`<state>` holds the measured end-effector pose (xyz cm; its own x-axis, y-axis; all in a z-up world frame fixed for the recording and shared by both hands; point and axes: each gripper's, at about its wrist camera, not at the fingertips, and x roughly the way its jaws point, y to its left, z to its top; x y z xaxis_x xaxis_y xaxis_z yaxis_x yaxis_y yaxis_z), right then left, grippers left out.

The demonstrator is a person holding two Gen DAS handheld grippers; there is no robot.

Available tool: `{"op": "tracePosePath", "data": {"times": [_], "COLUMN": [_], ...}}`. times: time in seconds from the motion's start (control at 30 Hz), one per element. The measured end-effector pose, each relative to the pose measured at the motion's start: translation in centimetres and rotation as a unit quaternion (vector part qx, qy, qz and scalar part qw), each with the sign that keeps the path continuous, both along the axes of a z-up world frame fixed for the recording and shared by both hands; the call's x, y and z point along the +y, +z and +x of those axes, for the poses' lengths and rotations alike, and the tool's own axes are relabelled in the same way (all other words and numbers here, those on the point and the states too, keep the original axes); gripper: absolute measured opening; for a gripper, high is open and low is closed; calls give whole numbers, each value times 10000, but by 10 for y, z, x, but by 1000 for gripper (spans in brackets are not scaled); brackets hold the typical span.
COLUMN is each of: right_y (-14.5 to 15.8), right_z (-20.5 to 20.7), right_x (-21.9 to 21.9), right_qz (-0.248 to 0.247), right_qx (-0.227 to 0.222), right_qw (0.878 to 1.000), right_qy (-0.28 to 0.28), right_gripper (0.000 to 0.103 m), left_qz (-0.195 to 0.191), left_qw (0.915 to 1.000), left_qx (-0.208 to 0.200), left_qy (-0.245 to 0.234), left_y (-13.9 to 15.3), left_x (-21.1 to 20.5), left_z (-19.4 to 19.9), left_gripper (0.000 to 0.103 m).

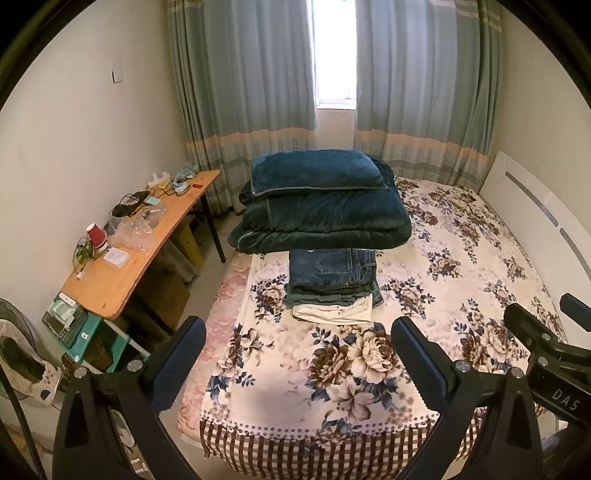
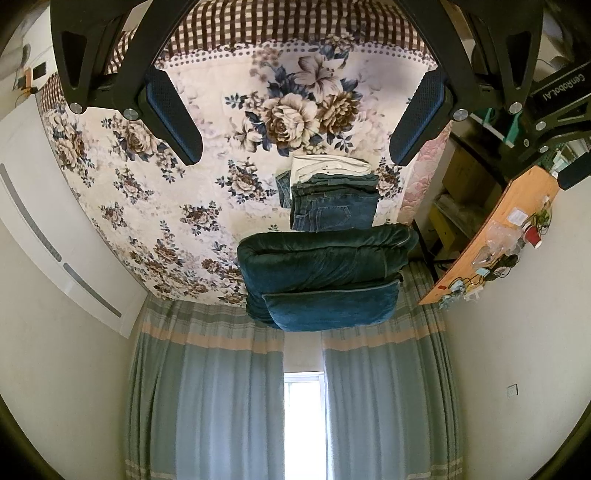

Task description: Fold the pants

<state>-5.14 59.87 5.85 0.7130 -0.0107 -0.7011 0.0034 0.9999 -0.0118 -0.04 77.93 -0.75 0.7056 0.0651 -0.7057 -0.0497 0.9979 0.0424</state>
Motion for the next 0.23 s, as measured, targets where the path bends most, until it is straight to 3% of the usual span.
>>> {"op": "tracePosePath", "data": {"times": [0.23], "right_y": [0], "right_z": [1], "right_x": [1], "right_qz": [-9], "right_qx": [-9], "right_qw": [10000], "right_qy": [-4], "right_gripper": [103], "left_qz": [23], "left_qw": [10000], "left_qx": [-10], "left_qy": [17], "left_y": [4], "left_x": [-5], "left_z": [0], "left_gripper": [103]}}
